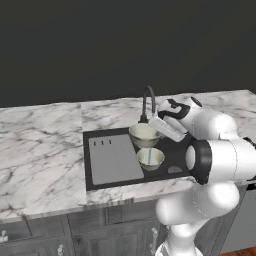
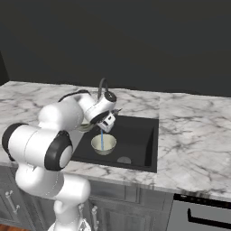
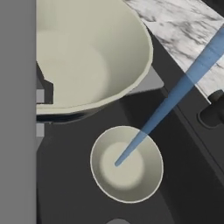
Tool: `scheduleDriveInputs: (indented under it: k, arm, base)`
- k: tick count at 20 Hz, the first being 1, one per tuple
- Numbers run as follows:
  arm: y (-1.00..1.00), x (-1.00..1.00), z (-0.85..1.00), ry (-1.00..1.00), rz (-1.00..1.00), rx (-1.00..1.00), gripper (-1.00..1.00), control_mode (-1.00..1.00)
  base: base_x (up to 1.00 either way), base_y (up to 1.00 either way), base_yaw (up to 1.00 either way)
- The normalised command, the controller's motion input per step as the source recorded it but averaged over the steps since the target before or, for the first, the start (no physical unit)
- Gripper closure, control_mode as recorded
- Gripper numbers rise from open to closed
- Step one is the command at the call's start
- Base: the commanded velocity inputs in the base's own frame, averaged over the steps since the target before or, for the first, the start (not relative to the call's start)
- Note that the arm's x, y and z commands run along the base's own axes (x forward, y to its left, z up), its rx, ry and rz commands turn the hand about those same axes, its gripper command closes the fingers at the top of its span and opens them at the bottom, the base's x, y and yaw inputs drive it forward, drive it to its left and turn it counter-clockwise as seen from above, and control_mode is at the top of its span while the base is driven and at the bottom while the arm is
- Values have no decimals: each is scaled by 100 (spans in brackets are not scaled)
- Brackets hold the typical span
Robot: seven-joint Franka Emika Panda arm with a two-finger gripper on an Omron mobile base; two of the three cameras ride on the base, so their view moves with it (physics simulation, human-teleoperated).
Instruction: Rinse each bowl for a few seconds and place them down in the sink or on the counter.
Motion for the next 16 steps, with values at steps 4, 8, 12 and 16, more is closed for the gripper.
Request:
scheduleDriveInputs:
  k: [4, 8, 12, 16]
  arm:
    - [-25, 21, -1, -1, 9, 0, 100, -100]
    - [-28, 18, -4, -1, 8, 0, 100, -100]
    - [-23, 21, -8, -2, 10, 0, 100, -100]
    - [-21, 25, -11, -1, 10, 0, 100, -100]
  base:
    - [0, 0, 0]
    - [0, 0, 0]
    - [0, 0, 0]
    - [0, 0, 0]
